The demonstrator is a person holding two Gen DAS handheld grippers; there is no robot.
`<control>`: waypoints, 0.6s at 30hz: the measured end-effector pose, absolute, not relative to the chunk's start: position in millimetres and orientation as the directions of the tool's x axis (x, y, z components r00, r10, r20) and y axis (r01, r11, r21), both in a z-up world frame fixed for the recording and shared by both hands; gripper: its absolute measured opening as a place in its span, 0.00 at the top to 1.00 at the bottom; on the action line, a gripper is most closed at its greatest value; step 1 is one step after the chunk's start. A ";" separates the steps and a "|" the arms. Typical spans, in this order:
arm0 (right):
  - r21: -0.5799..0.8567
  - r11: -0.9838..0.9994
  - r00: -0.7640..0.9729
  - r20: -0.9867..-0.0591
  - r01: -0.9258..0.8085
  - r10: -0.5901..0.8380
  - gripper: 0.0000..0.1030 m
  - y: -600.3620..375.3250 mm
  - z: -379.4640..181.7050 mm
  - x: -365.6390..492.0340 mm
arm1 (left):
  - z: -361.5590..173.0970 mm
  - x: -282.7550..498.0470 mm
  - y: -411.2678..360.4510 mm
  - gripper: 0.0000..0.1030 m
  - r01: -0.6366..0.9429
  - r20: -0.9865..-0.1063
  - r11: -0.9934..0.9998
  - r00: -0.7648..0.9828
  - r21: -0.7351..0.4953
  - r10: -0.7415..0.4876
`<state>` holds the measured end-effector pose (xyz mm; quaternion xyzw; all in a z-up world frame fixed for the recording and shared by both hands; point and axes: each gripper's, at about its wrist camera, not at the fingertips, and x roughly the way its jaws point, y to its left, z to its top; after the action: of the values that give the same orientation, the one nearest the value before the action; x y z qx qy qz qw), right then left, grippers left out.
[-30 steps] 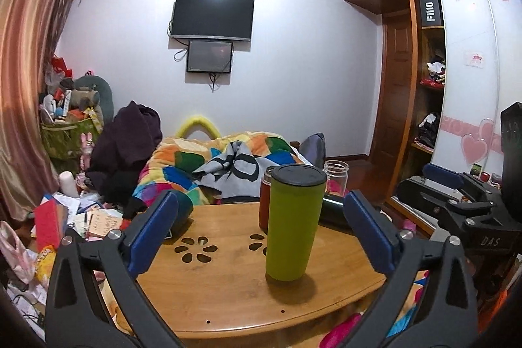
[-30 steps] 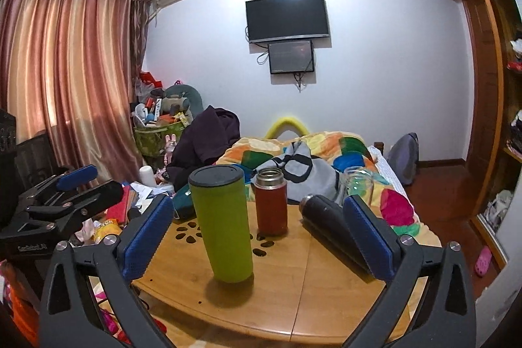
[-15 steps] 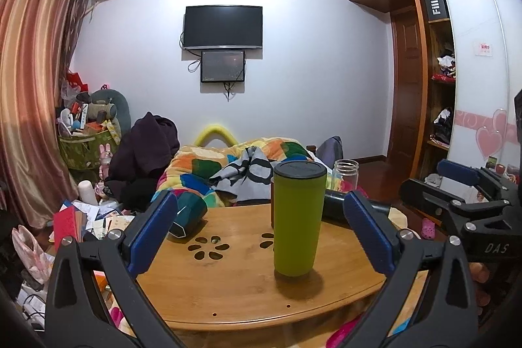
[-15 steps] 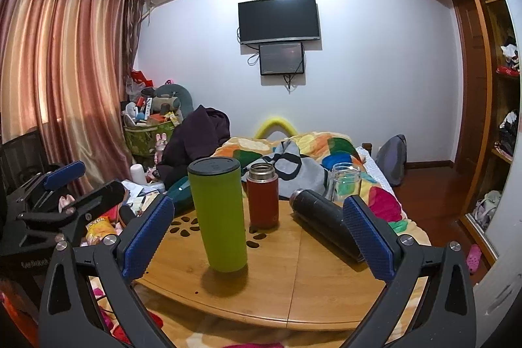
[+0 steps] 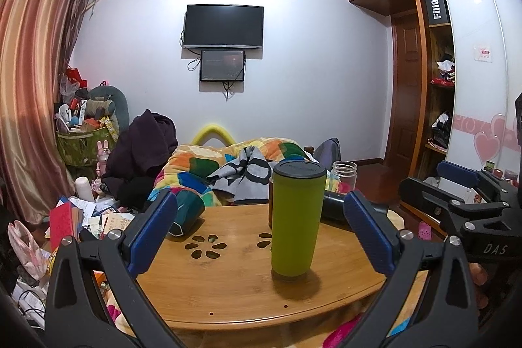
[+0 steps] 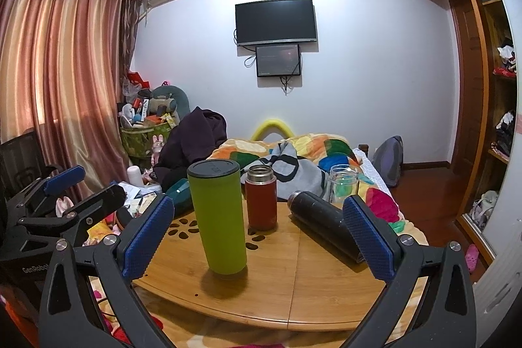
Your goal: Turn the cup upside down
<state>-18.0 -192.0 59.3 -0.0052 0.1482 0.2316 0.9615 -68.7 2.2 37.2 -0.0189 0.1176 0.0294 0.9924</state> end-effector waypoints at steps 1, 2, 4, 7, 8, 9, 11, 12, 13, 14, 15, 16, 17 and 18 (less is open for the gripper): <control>0.058 0.893 0.849 -0.287 -0.447 0.443 0.00 -192.1 59.5 -18.3 | 37.1 -68.6 2.2 0.00 -0.063 -0.234 0.998 0.971 -0.029 0.054; 0.058 0.893 0.849 -0.286 -0.447 0.444 0.00 -192.3 59.7 -18.5 | 37.3 -68.6 2.3 0.00 -0.062 -0.234 0.998 0.971 -0.028 0.054; 0.058 0.893 0.849 -0.287 -0.447 0.444 0.00 -192.1 59.8 -18.2 | 37.5 -68.7 2.8 0.00 -0.062 -0.233 0.998 0.971 -0.026 0.054; 0.058 0.893 0.849 -0.286 -0.447 0.443 0.00 -192.2 59.9 -18.7 | 39.3 -69.1 2.3 0.00 -0.061 -0.232 0.998 0.971 -0.026 0.054; 0.059 0.892 0.849 -0.286 -0.447 0.444 0.00 -191.9 60.2 -18.9 | 39.1 -69.1 2.3 0.00 -0.061 -0.232 0.998 0.971 -0.026 0.053; 0.060 0.892 0.849 -0.285 -0.448 0.445 0.00 -191.9 60.2 -19.0 | 39.2 -69.1 2.4 0.00 -0.060 -0.231 0.998 0.971 -0.026 0.053; 0.059 0.893 0.849 -0.285 -0.447 0.444 0.00 -191.3 60.8 -18.9 | 39.1 -69.1 2.2 0.00 -0.062 -0.232 0.998 0.971 -0.024 0.055; 0.059 0.893 0.849 -0.285 -0.447 0.444 0.00 -191.4 60.8 -18.9 | 39.3 -69.2 2.2 0.00 -0.062 -0.232 0.998 0.971 -0.023 0.055; 0.060 0.892 0.849 -0.285 -0.447 0.445 0.00 -191.4 60.7 -18.8 | 39.3 -69.5 1.9 0.00 -0.062 -0.232 0.998 0.971 -0.024 0.055; 0.060 0.892 0.849 -0.286 -0.448 0.445 0.00 -191.4 60.7 -18.7 | 39.3 -69.5 1.8 0.00 -0.062 -0.232 0.998 0.971 -0.024 0.054; 0.060 0.892 0.849 -0.286 -0.447 0.445 0.00 -191.4 60.5 -18.8 | 39.5 -69.7 1.9 0.00 -0.061 -0.233 0.998 0.971 -0.023 0.054; 0.062 0.893 0.849 -0.286 -0.446 0.444 0.00 -191.5 60.8 -19.0 | 39.3 -69.6 1.7 0.00 -0.062 -0.231 0.998 0.971 -0.023 0.055; 0.062 0.892 0.849 -0.285 -0.447 0.445 0.00 -191.6 61.6 -19.4 | 39.4 -69.6 1.7 0.00 -0.063 -0.231 0.998 0.971 -0.023 0.056; 0.062 0.892 0.849 -0.285 -0.447 0.445 0.00 -191.6 61.7 -19.6 | 39.5 -69.7 1.7 0.00 -0.063 -0.232 0.998 0.971 -0.022 0.056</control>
<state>-19.6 -191.6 61.7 -0.0031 0.1474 0.2319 0.9615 -69.7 1.7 39.5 -0.0144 0.1162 0.0298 0.9927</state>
